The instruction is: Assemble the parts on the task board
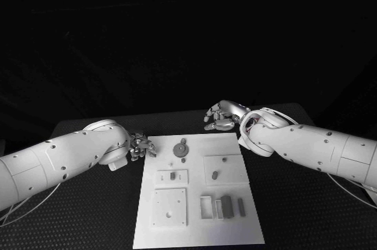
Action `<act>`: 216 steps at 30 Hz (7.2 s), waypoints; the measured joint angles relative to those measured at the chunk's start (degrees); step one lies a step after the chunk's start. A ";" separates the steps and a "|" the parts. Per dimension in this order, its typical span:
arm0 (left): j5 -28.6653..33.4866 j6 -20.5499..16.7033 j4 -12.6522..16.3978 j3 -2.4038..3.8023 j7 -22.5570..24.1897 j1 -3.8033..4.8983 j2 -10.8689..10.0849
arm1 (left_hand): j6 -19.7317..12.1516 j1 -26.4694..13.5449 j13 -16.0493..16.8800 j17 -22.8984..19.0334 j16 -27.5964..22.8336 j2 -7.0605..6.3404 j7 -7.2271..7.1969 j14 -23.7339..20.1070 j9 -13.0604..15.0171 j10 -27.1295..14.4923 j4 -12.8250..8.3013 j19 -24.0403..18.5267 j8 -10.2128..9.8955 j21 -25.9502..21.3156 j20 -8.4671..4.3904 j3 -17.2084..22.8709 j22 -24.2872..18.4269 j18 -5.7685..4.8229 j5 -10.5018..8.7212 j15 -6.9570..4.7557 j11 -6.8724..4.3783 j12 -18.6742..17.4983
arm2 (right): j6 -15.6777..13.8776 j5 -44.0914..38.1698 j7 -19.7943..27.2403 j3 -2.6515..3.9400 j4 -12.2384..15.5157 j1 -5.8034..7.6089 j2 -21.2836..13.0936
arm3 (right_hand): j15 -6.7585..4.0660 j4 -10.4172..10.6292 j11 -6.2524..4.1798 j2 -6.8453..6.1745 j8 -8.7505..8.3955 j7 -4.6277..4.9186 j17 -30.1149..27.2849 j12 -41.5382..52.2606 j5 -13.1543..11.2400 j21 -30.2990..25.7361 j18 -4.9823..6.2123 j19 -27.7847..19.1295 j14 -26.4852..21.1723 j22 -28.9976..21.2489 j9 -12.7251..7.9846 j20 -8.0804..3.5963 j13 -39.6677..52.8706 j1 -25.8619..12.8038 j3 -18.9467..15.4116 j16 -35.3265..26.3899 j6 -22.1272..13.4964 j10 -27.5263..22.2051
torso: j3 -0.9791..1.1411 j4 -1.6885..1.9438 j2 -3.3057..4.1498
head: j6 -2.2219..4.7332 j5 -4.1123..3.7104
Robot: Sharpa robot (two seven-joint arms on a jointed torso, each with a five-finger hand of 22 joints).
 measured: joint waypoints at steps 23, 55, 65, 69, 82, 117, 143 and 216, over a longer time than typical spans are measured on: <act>-1.02 -11.03 15.36 -4.83 -2.31 -1.51 -6.55 | 0.85 0.37 -0.32 -0.29 0.61 -0.38 -0.84 0.61 -0.09 0.71 0.10 1.10 0.01 0.66 -0.07 0.10 -0.01 0.00 0.61 0.01 -0.31 0.29 | 0.00 0.28 0.00 0.00 0.33 0.00 -0.68 | -0.05 0.00 0.00 0.04 -0.21 0.13 0.00 0.00 0.00 0.00 -0.01 0.00 -0.20 0.00 0.04 0.00 0.00 -0.04 0.00 0.00 -0.13 0.00 | 0.03 -0.12 0.08 | -0.57 0.35; -3.26 -10.91 15.51 -5.42 -3.24 -2.68 -5.13 | 0.90 0.10 -0.37 -0.39 0.61 -0.65 -1.12 1.54 -0.08 1.57 0.06 2.14 0.08 0.66 -0.50 0.06 -0.03 -0.01 1.63 -0.46 -0.74 0.29 | 0.06 0.36 0.00 0.00 0.38 0.00 -0.74 | -0.03 0.00 0.00 0.04 -0.20 0.09 0.00 0.00 0.00 0.00 -0.01 0.00 -0.19 0.00 0.07 0.00 -0.04 -0.04 0.00 0.00 -0.09 0.00 | 0.03 -0.18 0.12 | -0.81 0.10; -4.39 -10.21 15.48 -5.33 -3.35 -2.65 -5.02 | 0.82 0.10 -0.41 -0.38 0.61 -0.65 -1.19 1.50 -0.06 1.65 0.05 2.25 0.09 0.66 -0.59 0.05 -0.03 -0.02 1.83 -0.53 -0.82 0.29 | 0.09 0.37 0.00 0.00 0.38 0.00 -0.75 | -0.01 0.00 0.00 0.04 -0.20 0.07 0.00 0.00 0.00 0.00 -0.01 0.00 -0.18 0.00 0.06 0.00 -0.04 -0.04 0.00 0.00 -0.07 0.00 | 0.03 -0.19 0.12 | -0.93 0.08; -4.77 -9.43 15.48 -5.29 -3.48 -2.61 -5.02 | 0.80 0.10 -0.41 -0.44 0.61 -0.65 -1.21 1.50 -0.04 1.66 -0.02 2.27 0.30 0.66 -0.60 -0.02 -0.03 -0.01 1.83 -0.54 -0.83 0.29 | 0.11 0.37 0.00 0.00 0.38 0.00 -0.75 | 0.06 0.00 0.00 0.04 -0.20 0.02 0.00 0.00 0.00 0.00 -0.01 0.00 -0.11 0.00 0.05 0.00 -0.04 -0.04 0.00 0.00 -0.01 0.00 | 0.01 -0.18 0.12 | -0.96 0.05; -5.49 -8.18 15.33 -5.20 -3.64 -2.55 -4.99 | 0.90 0.10 -0.41 -0.44 0.61 -0.65 -1.09 1.62 -0.02 1.77 -0.02 2.28 1.09 0.65 -0.73 -0.02 0.01 -0.02 1.84 -0.62 -0.94 0.28 | 0.15 0.38 0.01 0.00 0.37 0.00 -0.71 | 0.07 0.00 0.00 0.04 -0.20 -0.01 0.00 0.00 0.00 0.00 -0.01 0.00 -0.10 0.00 0.05 0.00 -0.04 -0.04 0.00 0.00 0.01 0.00 | 0.00 -0.16 0.11 | -0.99 0.09; -5.56 -9.36 14.91 -5.26 -3.32 -2.75 -4.97 | 0.76 0.10 -0.40 -0.51 0.61 -0.65 -1.04 1.75 0.04 1.84 0.09 2.43 3.09 0.80 -0.80 0.09 -0.02 -0.03 2.83 -0.66 -1.02 0.28 | 0.17 0.39 0.02 0.00 0.34 0.00 -0.62 | 0.09 0.00 0.00 0.04 -0.20 0.11 0.00 0.00 0.00 0.00 -0.01 0.00 -0.09 0.00 0.09 0.00 -0.03 -0.04 0.00 0.00 -0.09 0.00 | 0.02 -0.18 0.11 | -0.96 0.18; -6.04 -9.78 14.93 -5.29 -2.91 -2.88 -4.97 | 0.50 0.10 -0.45 -0.59 0.61 -0.65 -1.10 1.78 0.05 1.85 -0.03 2.53 3.74 0.88 -0.70 -0.03 -0.03 -0.03 2.83 -0.63 -1.02 0.28 | 0.18 0.39 0.02 0.00 0.34 0.00 -0.57 | -0.03 0.00 0.00 0.04 -0.20 0.06 0.00 0.00 0.00 0.00 -0.02 0.00 -0.23 0.00 0.10 0.00 -0.07 -0.04 0.00 0.00 -0.04 0.00 | 0.01 -0.14 0.13 | -1.02 0.13; -8.70 -9.48 14.93 -5.33 -1.91 -2.97 -4.63 | 0.60 0.09 -0.48 -0.80 0.61 -0.66 -0.81 1.86 0.03 2.06 0.11 2.55 3.86 0.88 -0.73 0.11 -0.02 -0.03 2.83 -0.56 -0.82 0.28 | 0.25 0.41 0.05 0.00 0.39 0.00 -0.75 | 0.09 0.00 0.00 0.04 -0.20 0.08 0.00 0.00 0.00 0.00 -0.03 0.00 -0.12 0.00 0.20 0.00 -0.11 -0.04 0.00 0.00 -0.06 0.00 | 0.03 -0.14 0.07 | -1.29 0.29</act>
